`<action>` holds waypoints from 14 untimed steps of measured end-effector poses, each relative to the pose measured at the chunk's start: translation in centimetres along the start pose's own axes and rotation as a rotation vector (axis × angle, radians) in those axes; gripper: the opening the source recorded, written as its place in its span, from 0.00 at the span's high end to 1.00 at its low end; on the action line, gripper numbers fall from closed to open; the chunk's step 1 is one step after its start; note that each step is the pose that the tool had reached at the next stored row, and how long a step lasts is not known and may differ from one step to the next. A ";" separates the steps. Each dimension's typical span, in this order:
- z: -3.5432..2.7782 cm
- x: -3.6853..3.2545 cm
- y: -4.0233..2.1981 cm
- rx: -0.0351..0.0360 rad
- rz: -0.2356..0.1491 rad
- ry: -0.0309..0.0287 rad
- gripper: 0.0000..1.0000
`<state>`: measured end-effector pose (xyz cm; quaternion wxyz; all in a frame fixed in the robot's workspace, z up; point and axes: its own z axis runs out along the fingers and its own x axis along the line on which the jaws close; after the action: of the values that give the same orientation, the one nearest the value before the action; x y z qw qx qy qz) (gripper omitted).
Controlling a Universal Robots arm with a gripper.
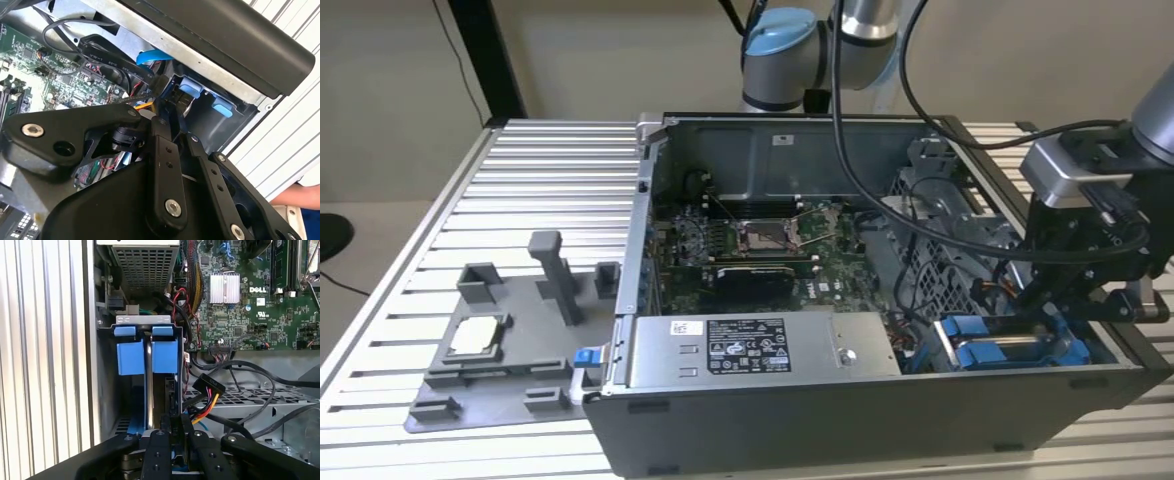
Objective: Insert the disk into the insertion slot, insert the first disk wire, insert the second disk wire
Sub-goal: 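Insert the first disk wire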
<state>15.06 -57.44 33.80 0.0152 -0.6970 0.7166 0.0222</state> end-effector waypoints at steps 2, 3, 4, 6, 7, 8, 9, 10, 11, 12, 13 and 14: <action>-0.01 -0.01 0.00 0.0000 0.000 0.0003 1.00; -0.01 -0.01 0.00 0.0000 0.000 0.0003 1.00; -0.01 -0.01 0.00 0.0000 0.000 0.0002 1.00; -0.01 -0.01 0.00 0.0000 0.000 0.0002 1.00; 0.01 -0.02 0.00 0.0000 0.000 0.0002 1.00; 0.04 -0.02 0.00 0.0000 0.000 0.0002 1.00; 0.09 -0.02 0.00 0.0000 0.000 0.0000 1.00; 0.14 -0.01 0.00 0.0000 0.000 0.0002 1.00; 0.22 0.00 0.00 0.0000 0.000 0.0002 1.00; 0.30 0.00 0.00 0.0000 0.000 0.0002 1.00; 0.38 0.01 0.00 0.0000 -0.001 0.0004 1.00; 0.46 0.01 -0.01 0.0000 -0.001 0.0006 1.00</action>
<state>15.06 -57.43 33.34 0.0150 -0.6972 0.7164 0.0220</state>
